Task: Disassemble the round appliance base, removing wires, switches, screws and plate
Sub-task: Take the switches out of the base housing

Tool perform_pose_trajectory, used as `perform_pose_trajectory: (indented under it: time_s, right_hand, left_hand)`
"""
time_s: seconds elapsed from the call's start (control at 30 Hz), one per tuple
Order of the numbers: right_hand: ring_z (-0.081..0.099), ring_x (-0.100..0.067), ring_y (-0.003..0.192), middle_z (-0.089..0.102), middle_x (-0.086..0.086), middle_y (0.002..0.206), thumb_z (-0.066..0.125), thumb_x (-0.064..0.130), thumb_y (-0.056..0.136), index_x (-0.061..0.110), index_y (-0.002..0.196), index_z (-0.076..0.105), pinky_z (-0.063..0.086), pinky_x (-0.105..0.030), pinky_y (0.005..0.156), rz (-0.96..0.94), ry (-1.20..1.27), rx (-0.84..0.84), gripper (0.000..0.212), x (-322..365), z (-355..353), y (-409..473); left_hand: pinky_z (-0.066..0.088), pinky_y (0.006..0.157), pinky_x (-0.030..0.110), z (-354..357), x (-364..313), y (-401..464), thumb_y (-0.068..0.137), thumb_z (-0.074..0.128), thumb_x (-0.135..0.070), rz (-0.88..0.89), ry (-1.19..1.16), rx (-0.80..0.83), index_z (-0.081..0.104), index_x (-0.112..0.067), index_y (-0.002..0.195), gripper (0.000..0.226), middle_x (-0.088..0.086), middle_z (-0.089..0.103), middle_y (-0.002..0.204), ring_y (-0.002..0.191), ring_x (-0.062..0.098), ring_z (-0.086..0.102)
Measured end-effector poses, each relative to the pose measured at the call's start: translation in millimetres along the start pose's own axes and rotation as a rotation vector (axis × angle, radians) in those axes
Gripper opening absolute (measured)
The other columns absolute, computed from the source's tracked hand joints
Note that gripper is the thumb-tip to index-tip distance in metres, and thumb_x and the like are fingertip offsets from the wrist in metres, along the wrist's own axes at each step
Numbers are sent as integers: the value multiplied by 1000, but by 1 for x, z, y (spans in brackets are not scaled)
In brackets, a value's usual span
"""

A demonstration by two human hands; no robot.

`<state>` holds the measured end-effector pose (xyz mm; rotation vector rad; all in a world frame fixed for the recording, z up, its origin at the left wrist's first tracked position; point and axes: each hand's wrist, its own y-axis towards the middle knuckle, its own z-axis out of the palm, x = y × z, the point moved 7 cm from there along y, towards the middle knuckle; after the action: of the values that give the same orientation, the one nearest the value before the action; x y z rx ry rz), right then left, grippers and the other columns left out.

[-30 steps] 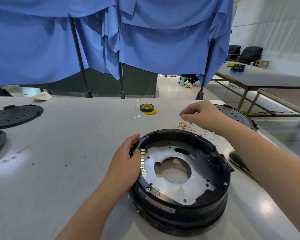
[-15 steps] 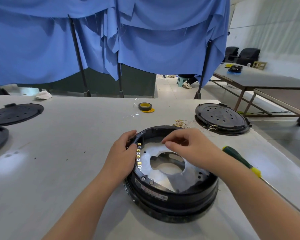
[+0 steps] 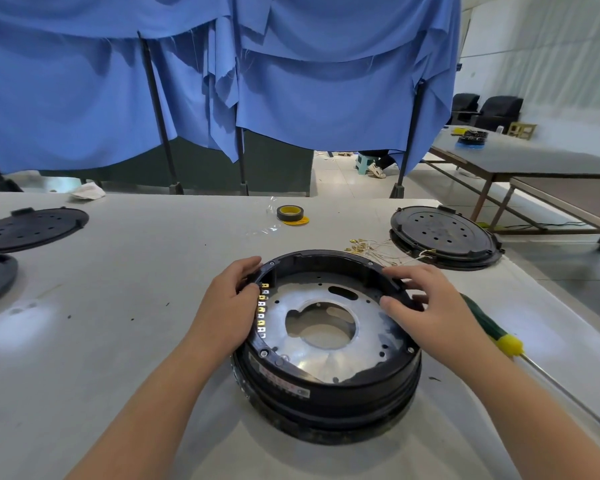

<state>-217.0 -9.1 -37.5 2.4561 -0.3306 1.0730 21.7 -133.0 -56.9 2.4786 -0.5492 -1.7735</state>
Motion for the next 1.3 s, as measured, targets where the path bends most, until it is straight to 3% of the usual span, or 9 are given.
perform_pose_trajectory:
  time_s: [0.27,0.4,0.53,0.67,0.77,0.87,1.0,1.13,1.3]
  right_hand:
    - [49,2,106,51,15,115,72,17,79,38,123,48,38,-9,70,46,125,-58,54,-9,5,-2]
    - [49,7,105,52,16,116,65,22,86,35,128,47,42,-8,67,28,195,-101,48,-9,7,-6]
    - [47,16,101,51,20,114,63,23,86,39,124,47,41,0,69,-2,250,-90,44,-8,10,-7]
    - [48,12,106,51,20,116,61,20,86,40,124,47,41,-4,78,-66,245,-71,46,-6,13,-10]
    - [50,2,111,53,16,118,57,14,88,37,124,49,42,-19,90,-121,240,-59,43,-5,15,-10]
    - [49,-7,116,55,7,119,44,16,82,26,122,53,42,-30,98,-163,271,-77,42,-3,15,-11]
    - [45,6,114,53,6,118,35,13,78,25,119,53,34,-11,94,-170,287,-120,46,-5,18,-12]
    - [41,18,113,51,15,123,33,19,80,29,126,49,28,2,89,-101,313,-108,50,-15,22,-11]
    - [44,9,116,52,16,126,33,27,83,24,132,52,27,4,90,-60,302,-135,53,-22,24,-10]
  left_hand:
    - [34,89,11,-4,-8,-4,91,46,-2,63,117,-38,54,-25,128,44,-11,57,124,116,2,50]
    - [33,74,-5,-7,-38,-14,90,49,-5,234,290,-99,60,-27,119,38,-18,57,110,95,-12,51]
    - [42,69,2,12,-64,-17,90,52,-9,276,310,-7,68,-27,104,28,-18,67,94,83,-9,59]
    - [53,68,18,61,-73,-16,92,50,-24,89,242,282,65,-31,102,19,-13,69,86,72,3,64]
    - [58,72,35,103,-64,-14,96,49,-26,-285,31,497,61,-11,110,24,3,67,89,70,18,66]
    - [58,62,32,130,-61,-20,97,47,-29,-532,-82,655,56,1,107,33,14,64,82,61,23,64]
    - [56,55,25,148,-57,-23,98,42,-40,-595,-81,777,54,-5,82,40,12,63,70,54,18,63]
    - [56,49,22,151,-51,-17,97,35,-54,-596,14,782,55,-2,87,56,12,63,70,48,16,63]
    - [51,40,17,159,-48,-14,98,28,-55,-556,52,755,55,-1,96,60,11,59,66,34,12,58]
